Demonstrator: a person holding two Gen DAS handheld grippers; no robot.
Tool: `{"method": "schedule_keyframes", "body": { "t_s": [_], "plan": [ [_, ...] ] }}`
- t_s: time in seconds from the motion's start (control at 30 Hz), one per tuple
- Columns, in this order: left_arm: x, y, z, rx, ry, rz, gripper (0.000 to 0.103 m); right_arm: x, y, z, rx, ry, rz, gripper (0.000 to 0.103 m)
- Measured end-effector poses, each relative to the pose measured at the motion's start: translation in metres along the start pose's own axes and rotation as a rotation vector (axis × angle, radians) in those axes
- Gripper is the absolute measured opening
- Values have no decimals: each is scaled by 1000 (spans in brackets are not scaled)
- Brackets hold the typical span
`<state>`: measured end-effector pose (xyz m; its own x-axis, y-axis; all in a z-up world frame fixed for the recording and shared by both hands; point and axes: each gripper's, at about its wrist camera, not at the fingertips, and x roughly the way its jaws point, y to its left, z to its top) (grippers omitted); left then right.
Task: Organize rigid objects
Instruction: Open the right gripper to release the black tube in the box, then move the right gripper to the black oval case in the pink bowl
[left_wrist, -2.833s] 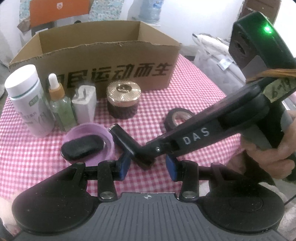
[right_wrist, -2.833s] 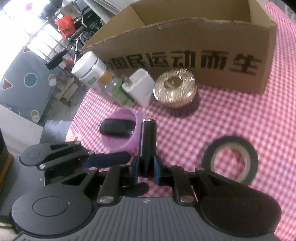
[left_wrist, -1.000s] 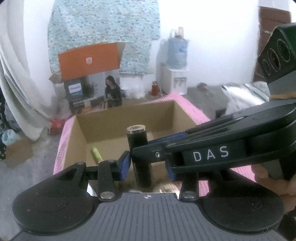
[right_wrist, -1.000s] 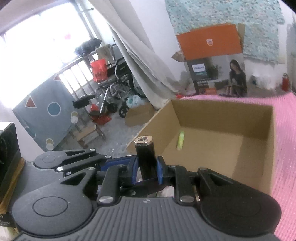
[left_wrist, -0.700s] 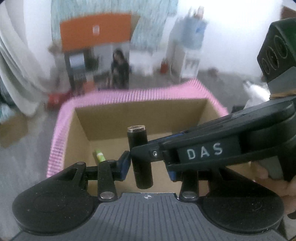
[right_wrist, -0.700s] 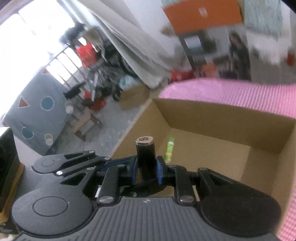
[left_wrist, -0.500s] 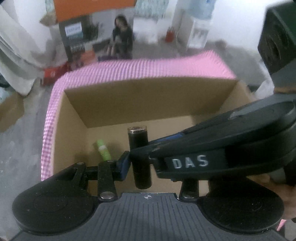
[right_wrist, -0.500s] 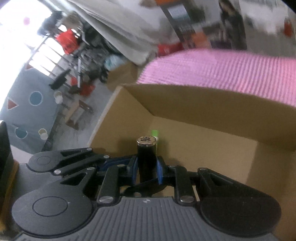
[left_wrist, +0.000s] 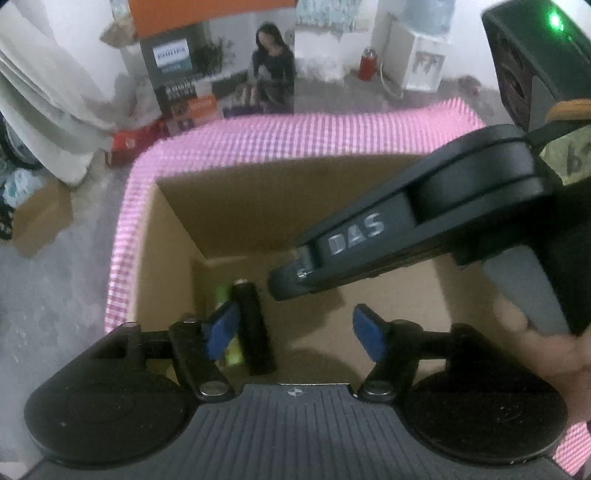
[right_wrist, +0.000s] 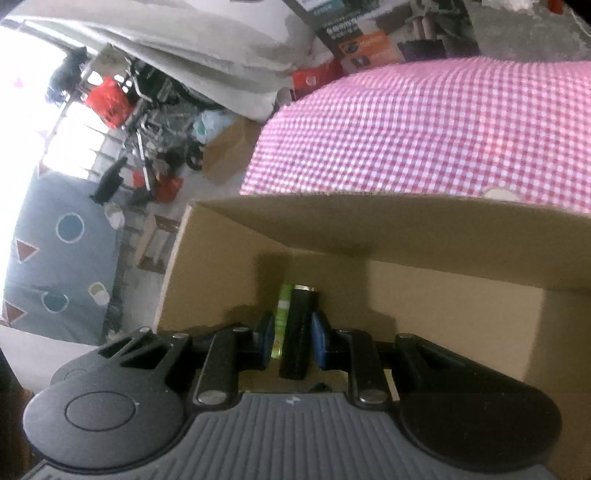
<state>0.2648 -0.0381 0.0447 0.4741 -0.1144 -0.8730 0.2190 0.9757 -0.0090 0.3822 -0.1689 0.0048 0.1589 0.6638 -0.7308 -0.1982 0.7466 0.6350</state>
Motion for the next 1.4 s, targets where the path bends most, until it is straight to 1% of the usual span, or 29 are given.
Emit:
{"method": "schedule_keyframes", "body": {
  "t_s": [0.03,0.1,0.27,0.3,0.37,0.4,0.47,0.6,0.7,0.8,0.9,1.03,1.1,1.23,1.27,1.3,1.37,1.4],
  "plan": [
    [-5,0,1,-5,-17,-4,71,-7,1,-2,0,-12,5,24],
    [-20,-1,-1,-17,-58,-15,76,-21,5,-7,-12,-37,14,24],
    [-67,-7,-12,-39,-189,-48,88,-75,15,-38,-61,-127,36,25],
    [-76,-8,-15,-45,-217,-56,91,-85,19,-45,-71,-147,45,26],
    [-92,-12,-23,-60,-273,-82,93,-111,22,-64,-84,-211,77,36],
    [-99,-14,-26,-60,-299,-88,95,-123,23,-74,-89,-241,95,37],
    [-114,-23,-38,-45,-345,-95,97,-144,23,-90,-91,-288,125,37],
    [-131,-35,-62,-46,-396,-120,97,-182,21,-132,-100,-381,161,38],
    [-142,-41,-83,-53,-420,-152,98,-198,17,-164,-104,-431,170,46],
    [-147,-47,-104,-43,-429,-149,98,-207,11,-195,-102,-451,163,47],
    [-146,-51,-127,-42,-420,-132,98,-207,2,-223,-78,-444,174,47],
    [-138,-52,-163,-49,-386,-113,97,-193,-10,-254,-22,-430,197,47],
    [-130,-49,-179,-51,-353,-98,96,-180,-14,-265,13,-411,212,47],
    [-114,-43,-206,-54,-297,-25,89,-146,-24,-278,118,-338,277,47],
    [-110,-42,-212,-52,-280,-9,84,-135,-25,-278,144,-317,293,47],
    [-105,-40,-215,-51,-266,0,82,-125,-26,-278,164,-290,305,47],
    [-97,-34,-218,-55,-241,-5,82,-105,-23,-280,191,-237,330,47],
    [-92,-31,-219,-58,-224,-23,82,-95,-21,-278,204,-208,339,47]
  ]
}}
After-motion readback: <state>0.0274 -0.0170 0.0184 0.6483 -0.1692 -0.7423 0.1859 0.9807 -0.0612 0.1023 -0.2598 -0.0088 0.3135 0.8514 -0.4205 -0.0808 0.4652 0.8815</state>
